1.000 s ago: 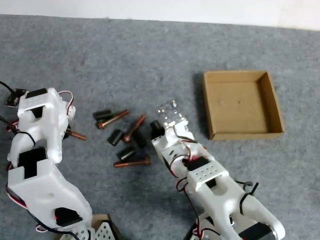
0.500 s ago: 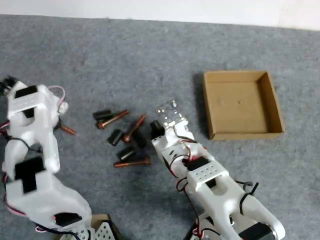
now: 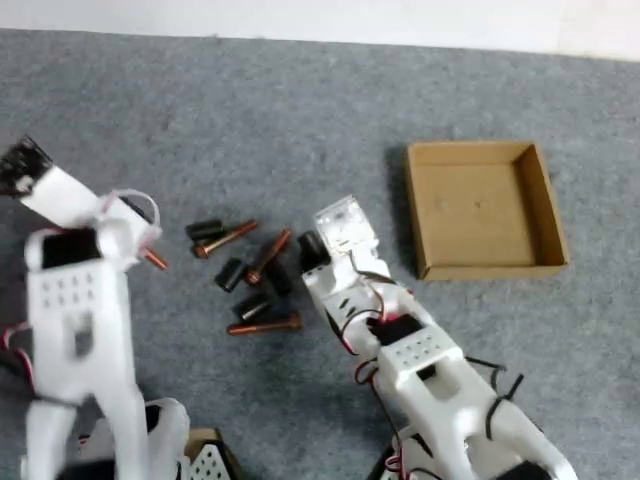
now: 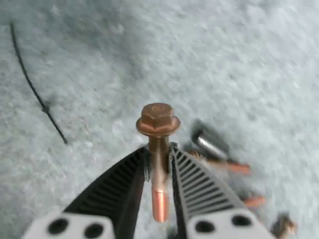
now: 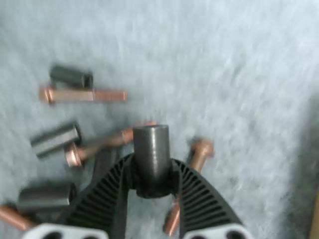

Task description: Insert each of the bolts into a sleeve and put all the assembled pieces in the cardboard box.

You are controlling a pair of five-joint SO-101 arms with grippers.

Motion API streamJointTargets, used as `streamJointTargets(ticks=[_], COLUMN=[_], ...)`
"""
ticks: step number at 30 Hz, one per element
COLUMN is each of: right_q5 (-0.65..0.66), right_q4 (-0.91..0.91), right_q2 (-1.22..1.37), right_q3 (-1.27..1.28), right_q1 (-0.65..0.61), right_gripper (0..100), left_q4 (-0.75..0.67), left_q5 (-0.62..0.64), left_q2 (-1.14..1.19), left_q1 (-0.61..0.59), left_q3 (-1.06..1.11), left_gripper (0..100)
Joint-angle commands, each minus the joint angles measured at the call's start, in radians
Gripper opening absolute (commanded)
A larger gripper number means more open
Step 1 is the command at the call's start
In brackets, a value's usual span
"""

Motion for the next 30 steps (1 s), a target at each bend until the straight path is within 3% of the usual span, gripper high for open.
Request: streamJointTargets(ticks=[1,11,20,25,30], right_q5=[-0.009,-0.008,-0.006,0.129,0.15], right_q4=[-0.031,-0.031,-0.025,-0.025,-0.025], right_q2=[-0.157,-0.398,-0.549,-0.613,-0.659], right_q3=[0.039,0.182,0.26,0.32,0.355], right_q1=[0.005,-0.073,-0.127,-0.236,-0.271], right_gripper=[0.5,0.5,0.5,0.5,0.5], left_q4=[-0.049,-0.216,-0.275,-0.276,-0.272], left_q5=[0.0,-0.005,-0.006,0.0,0.0], left_q2=[-0.269,-0.796,-1.196,-1.207,-1.202], left_q1=[0.13,0.331,0.357,0.358,0.398], left_q3=[0.125,0.418,0.63,0.633,0.634], left_gripper=[0,0,1,1,1])
